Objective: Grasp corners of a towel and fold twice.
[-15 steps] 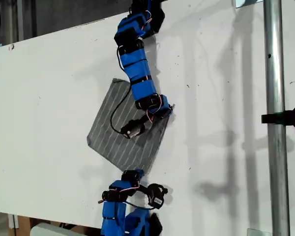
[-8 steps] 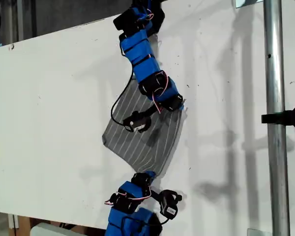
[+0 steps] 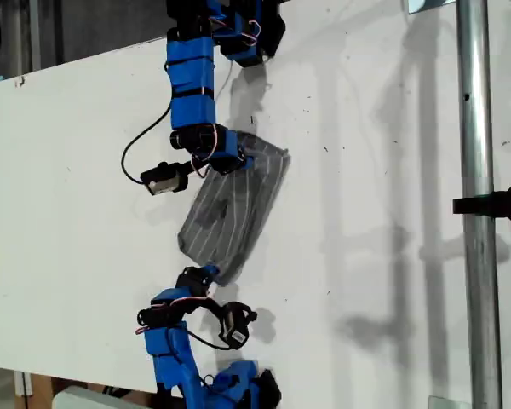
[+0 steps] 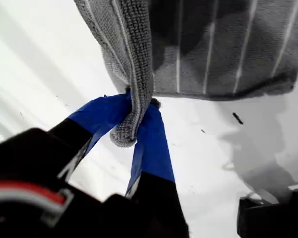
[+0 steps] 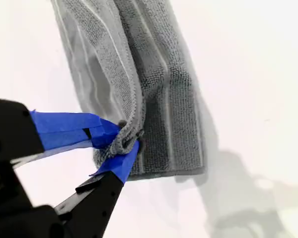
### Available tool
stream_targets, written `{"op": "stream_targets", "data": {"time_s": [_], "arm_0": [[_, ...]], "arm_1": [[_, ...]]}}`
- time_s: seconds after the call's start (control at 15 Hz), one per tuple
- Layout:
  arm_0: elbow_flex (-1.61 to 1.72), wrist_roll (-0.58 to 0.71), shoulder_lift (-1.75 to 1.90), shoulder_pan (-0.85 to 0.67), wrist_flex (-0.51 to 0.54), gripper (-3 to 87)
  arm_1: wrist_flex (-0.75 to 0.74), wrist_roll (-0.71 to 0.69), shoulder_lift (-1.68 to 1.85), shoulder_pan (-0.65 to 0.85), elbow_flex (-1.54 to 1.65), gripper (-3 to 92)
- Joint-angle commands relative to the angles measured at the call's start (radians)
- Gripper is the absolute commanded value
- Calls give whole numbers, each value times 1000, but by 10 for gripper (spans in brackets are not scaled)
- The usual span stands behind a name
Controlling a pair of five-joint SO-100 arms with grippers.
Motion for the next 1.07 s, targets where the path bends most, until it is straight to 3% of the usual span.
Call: {"op": "stream_targets", "data": {"time_s": [0.0, 0.13, 0.33, 0.47, 0.73, 1.0], "arm_0": [[-348, 149, -186, -160, 55, -29], [-709, 224, -407, -241, 173, -29], [-747, 256, -399, -327, 137, -29], [-698, 244, -399, -319, 138, -29], [-681, 184, -502, -255, 138, -29], [-663, 104, -594, -218, 146, -28]], "arm_1": [[52, -55, 149, 150, 61, -3], [58, -143, 250, 299, 115, -3], [100, -267, 328, 407, 67, -3], [86, -244, 298, 341, 91, -3], [15, -51, 58, 129, 160, -3], [-21, 26, -132, 75, 193, -3]]}}
